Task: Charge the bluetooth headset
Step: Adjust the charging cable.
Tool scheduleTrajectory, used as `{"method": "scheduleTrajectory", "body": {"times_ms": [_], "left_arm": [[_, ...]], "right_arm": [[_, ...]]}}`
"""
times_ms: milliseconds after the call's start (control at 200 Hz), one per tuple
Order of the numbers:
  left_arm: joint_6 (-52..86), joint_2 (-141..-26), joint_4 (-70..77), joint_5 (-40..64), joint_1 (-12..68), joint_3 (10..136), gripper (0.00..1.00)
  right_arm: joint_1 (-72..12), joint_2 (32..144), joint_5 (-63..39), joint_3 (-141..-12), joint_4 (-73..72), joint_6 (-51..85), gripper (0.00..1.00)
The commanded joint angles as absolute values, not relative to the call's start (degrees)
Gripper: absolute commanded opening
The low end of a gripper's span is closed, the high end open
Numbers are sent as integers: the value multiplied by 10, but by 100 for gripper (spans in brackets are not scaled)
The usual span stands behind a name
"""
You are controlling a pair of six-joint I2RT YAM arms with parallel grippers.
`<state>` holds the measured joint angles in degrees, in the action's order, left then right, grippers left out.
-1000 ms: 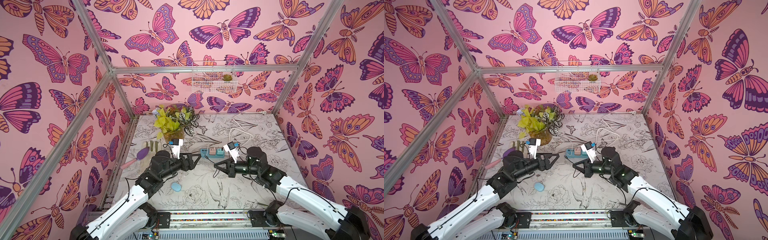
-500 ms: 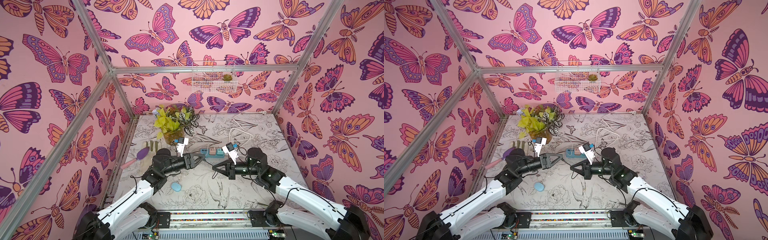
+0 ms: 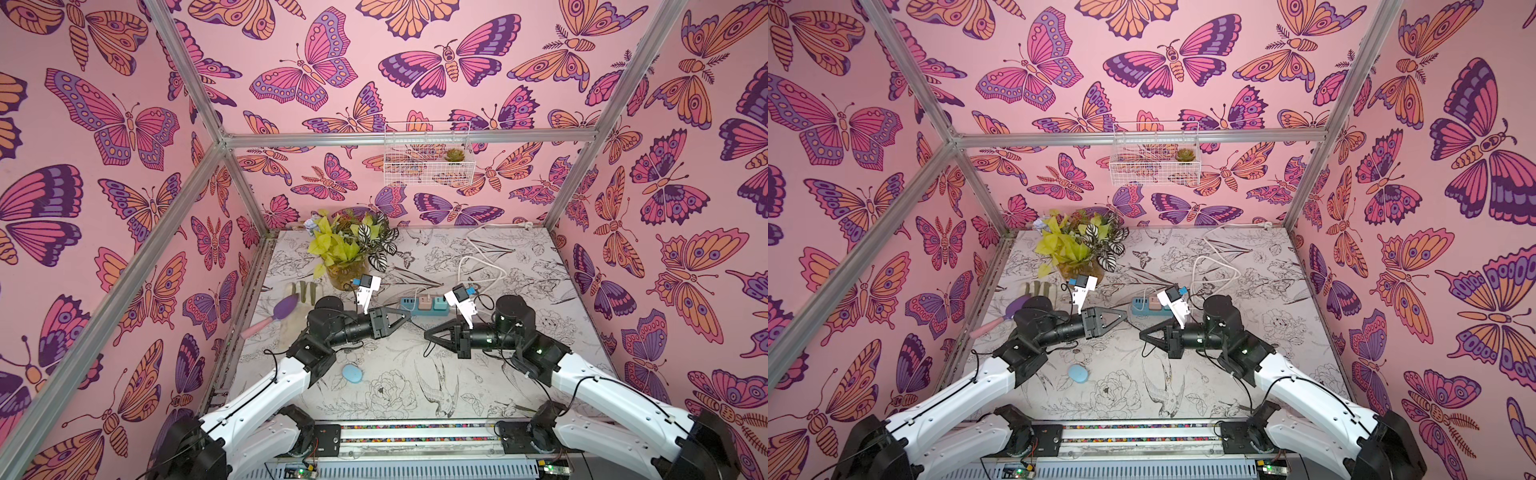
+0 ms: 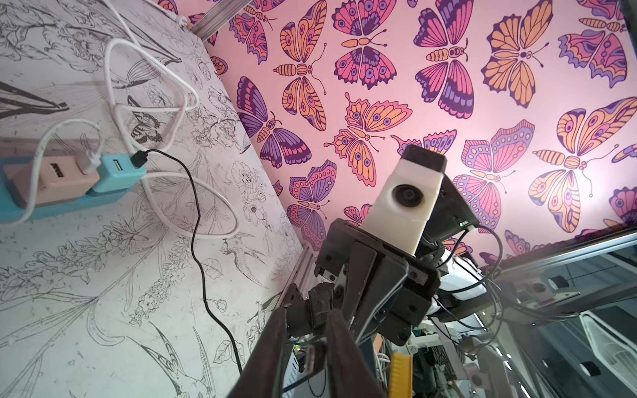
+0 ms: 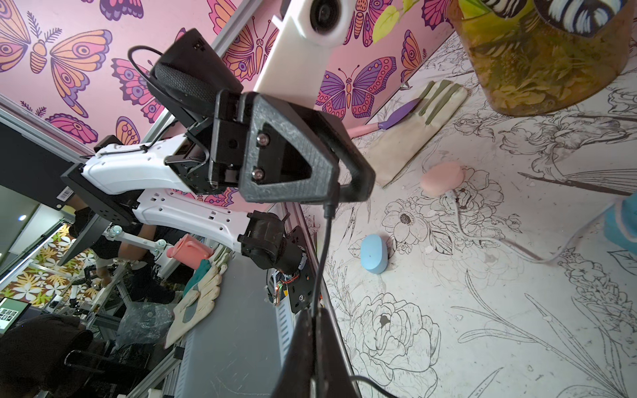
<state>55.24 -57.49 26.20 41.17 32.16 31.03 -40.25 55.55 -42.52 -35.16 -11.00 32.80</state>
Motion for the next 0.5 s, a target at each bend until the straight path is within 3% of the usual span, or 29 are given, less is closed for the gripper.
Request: {"method": "scheduleTrajectory", "body": {"times_ms": [0,80,115,296,496], "left_arm": [[550,-575,286,425,319,303,14],[551,-572,288,425,319,301,4],[551,-571,288,425,319,301,0],[543,-558,276,409,319,301,0],[511,-536,238,369,319,301,0]], "right_arm": [[-407,552,-433,-348,-121,327,0],[-407,553,-429,-350,-114,324,0],[-406,554,-427,-351,-110,323,4],[-407,550,-392,-362,-74,321,40],[-406,527,-318,-367,-71,340,55]]}}
